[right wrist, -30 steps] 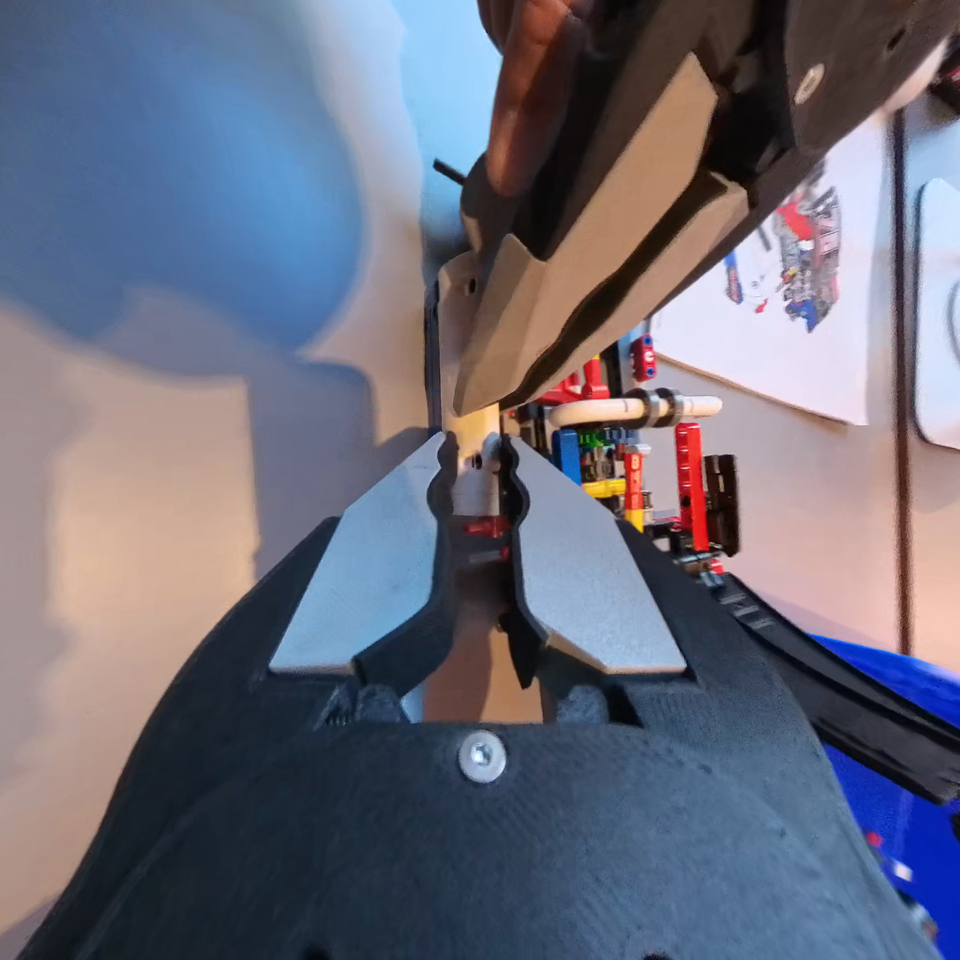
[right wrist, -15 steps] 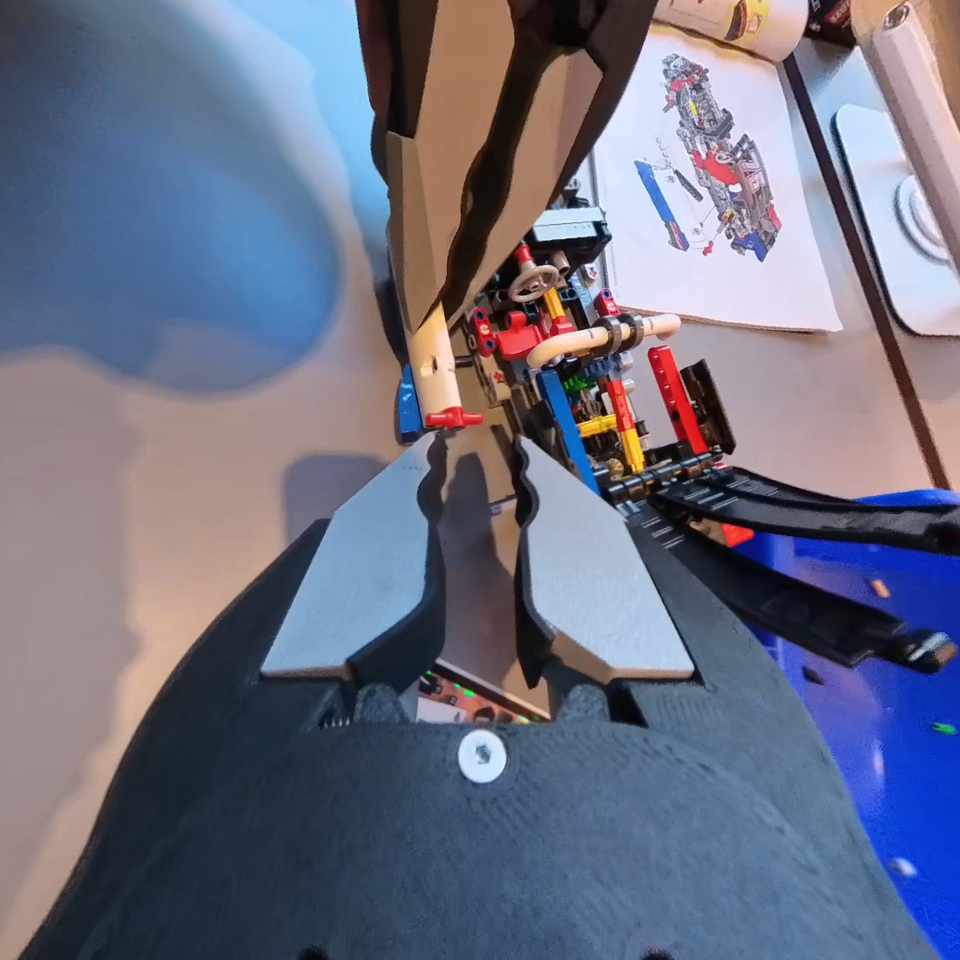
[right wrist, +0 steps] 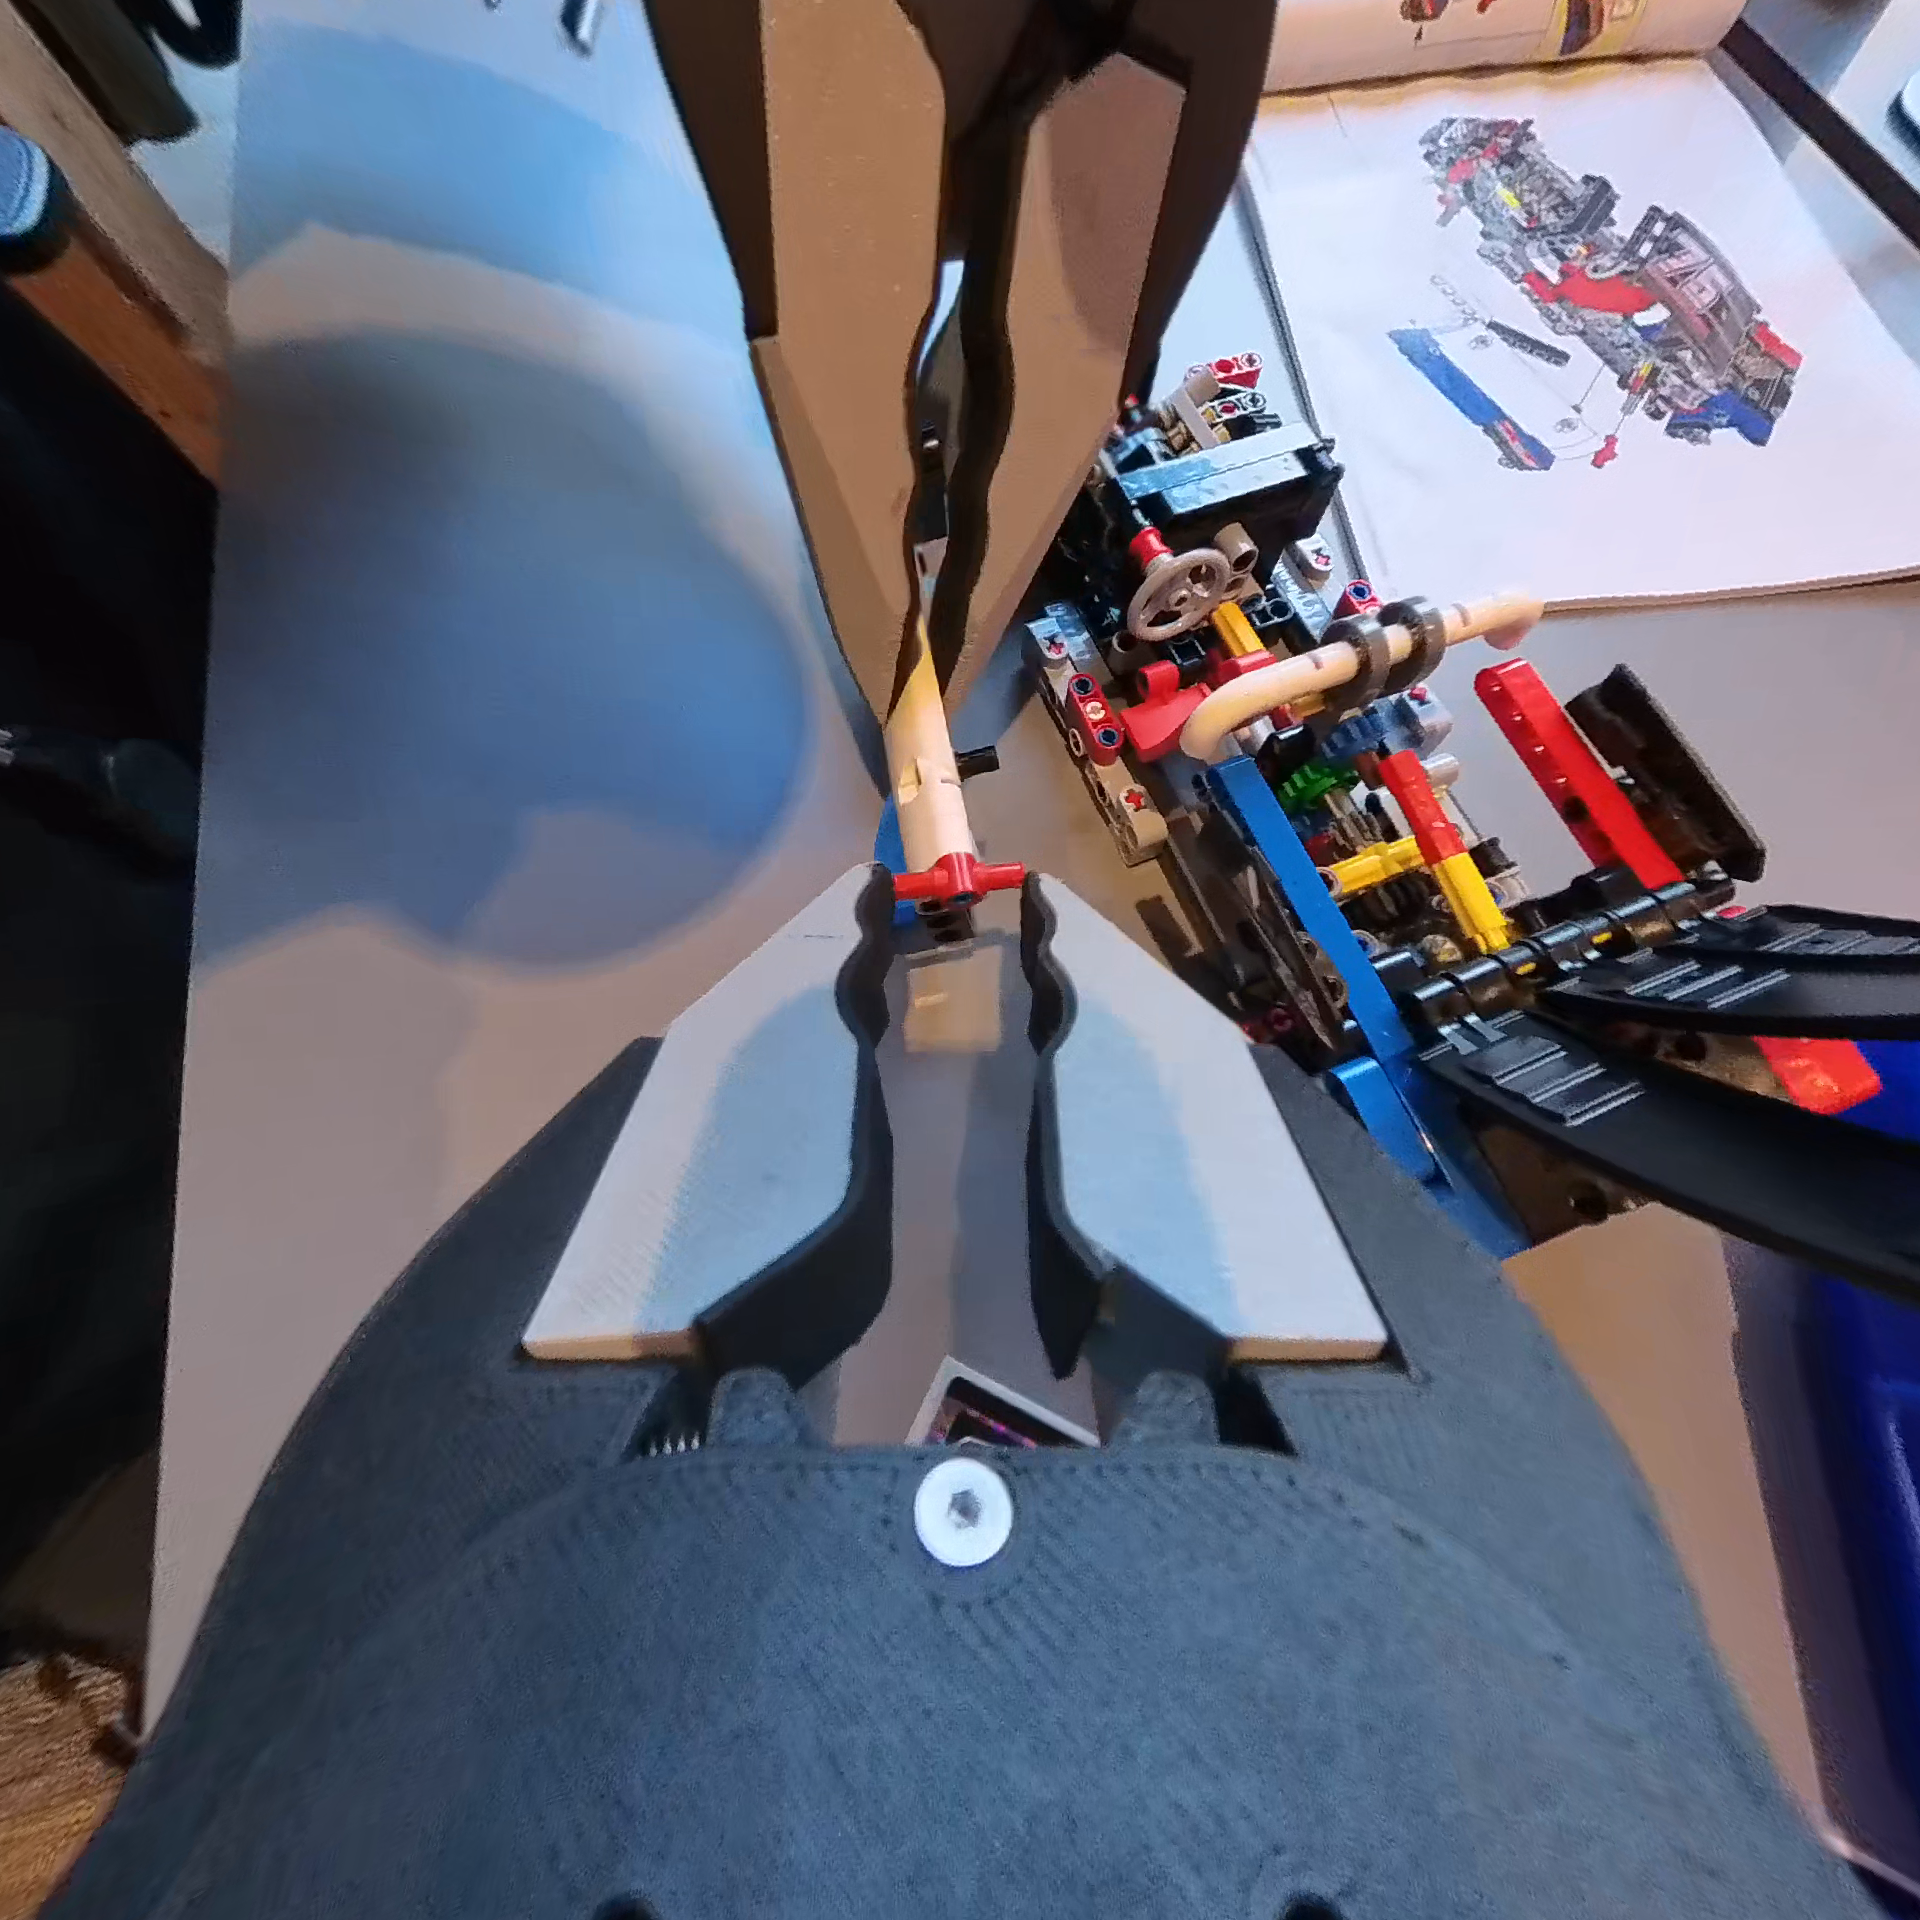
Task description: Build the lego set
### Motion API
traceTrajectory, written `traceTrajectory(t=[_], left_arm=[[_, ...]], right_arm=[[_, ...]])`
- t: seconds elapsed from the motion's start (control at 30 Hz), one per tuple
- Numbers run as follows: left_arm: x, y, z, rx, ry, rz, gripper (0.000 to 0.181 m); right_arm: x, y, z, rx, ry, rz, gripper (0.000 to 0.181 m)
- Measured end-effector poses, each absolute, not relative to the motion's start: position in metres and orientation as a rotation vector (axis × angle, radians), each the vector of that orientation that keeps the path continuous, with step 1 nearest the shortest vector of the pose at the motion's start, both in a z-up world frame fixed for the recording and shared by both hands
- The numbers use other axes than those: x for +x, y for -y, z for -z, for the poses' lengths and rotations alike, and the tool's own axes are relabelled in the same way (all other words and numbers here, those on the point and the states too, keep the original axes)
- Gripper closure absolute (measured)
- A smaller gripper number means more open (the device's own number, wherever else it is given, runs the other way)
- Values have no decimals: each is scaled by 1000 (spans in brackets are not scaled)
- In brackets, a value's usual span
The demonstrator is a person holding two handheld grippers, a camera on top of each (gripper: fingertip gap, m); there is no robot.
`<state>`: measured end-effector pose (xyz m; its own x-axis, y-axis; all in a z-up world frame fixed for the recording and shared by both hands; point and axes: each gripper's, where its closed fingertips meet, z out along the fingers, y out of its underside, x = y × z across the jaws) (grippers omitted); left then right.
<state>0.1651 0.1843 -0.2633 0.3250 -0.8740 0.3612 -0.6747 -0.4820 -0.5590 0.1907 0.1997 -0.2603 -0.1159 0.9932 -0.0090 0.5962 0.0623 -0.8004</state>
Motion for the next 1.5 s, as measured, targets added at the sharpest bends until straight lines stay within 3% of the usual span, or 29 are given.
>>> traceTrajectory(t=[0.2, 0.63, 0.77, 0.93, 1.07, 1.37, 1.5], left_arm=[[166, -184, 262, -2333, -1269, 1138, 177], [167, -185, 254, -2312, -1107, 1484, 176], [168, -173, 232, -2047, -1213, 1537, 177], [166, -131, 201, -1378, -1519, 1217, 177], [165, -125, 190, -1181, -1448, 1142, 176], [163, -117, 191, -1212, -1417, 1350, 176], [165, -142, 204, -1494, -1323, 1426, 176]], right_arm=[[189, -204, 259, -1438, 1805, -715, 160], [202, -210, 250, -1559, 1648, -791, 148], [205, -190, 237, -1540, 1535, -913, 148], [204, -151, 202, -1378, 1453, -1083, 149], [202, -131, 188, -1290, 1452, -1125, 154], [199, -118, 177, -1239, 1470, -1146, 156], [195, -133, 188, -1285, 1446, -1026, 155]])
